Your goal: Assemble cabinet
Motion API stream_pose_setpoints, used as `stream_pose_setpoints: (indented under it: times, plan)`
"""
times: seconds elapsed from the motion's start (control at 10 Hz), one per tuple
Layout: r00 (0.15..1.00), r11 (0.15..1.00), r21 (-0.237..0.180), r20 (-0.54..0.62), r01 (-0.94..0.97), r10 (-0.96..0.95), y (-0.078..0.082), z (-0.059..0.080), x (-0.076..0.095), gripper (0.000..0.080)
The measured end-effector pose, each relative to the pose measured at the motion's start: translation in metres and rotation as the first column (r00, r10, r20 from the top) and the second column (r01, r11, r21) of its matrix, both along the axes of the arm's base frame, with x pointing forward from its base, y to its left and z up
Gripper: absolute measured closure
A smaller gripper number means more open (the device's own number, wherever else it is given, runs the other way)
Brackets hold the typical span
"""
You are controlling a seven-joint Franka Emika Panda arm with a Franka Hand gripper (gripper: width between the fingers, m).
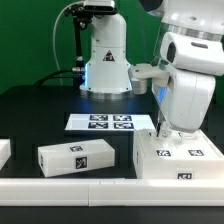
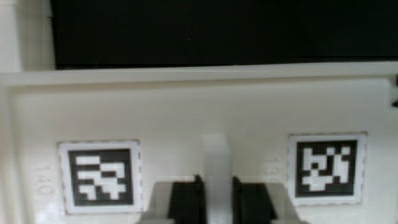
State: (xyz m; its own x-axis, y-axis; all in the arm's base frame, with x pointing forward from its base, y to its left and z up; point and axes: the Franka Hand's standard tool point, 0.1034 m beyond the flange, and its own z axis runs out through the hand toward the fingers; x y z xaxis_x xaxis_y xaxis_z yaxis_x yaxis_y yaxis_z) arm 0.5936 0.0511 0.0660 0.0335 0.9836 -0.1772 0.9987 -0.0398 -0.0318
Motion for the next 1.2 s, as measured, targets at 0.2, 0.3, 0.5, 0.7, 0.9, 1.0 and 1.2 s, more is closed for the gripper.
stream_pose_setpoints:
  times: [0.2, 0.3, 0.5, 0.7, 0.9, 1.0, 1.2]
  plan:
    - [1.0, 1.0, -0.005, -0.002, -0.002, 0.002, -0.002, 0.0, 0.0, 0.0737]
    - [1.0, 1.0, -0.005, -0.002, 0.0, 0.0, -0.003, 0.0, 0.0, 0.0737]
    - [1.0, 1.0, -0.005, 0.002, 0.004, -0.004, -0.004, 0.001, 0.001, 0.0502]
    - [0.998, 1.0, -0.012, 0.054, 0.022, -0.021, 0.001, 0.031, 0.007, 0.0282]
    - [0.991, 0.996, 0.016, 0.105, 0.084, -0.085, -0.009, 0.043, -0.014, 0.0131]
    - [0.991, 0.995, 0.014, 0.09, 0.098, -0.099, -0.013, 0.038, -0.024, 0.004]
    - [0.991, 0.995, 0.014, 0.092, 0.097, -0.098, -0.013, 0.039, -0.022, 0.001]
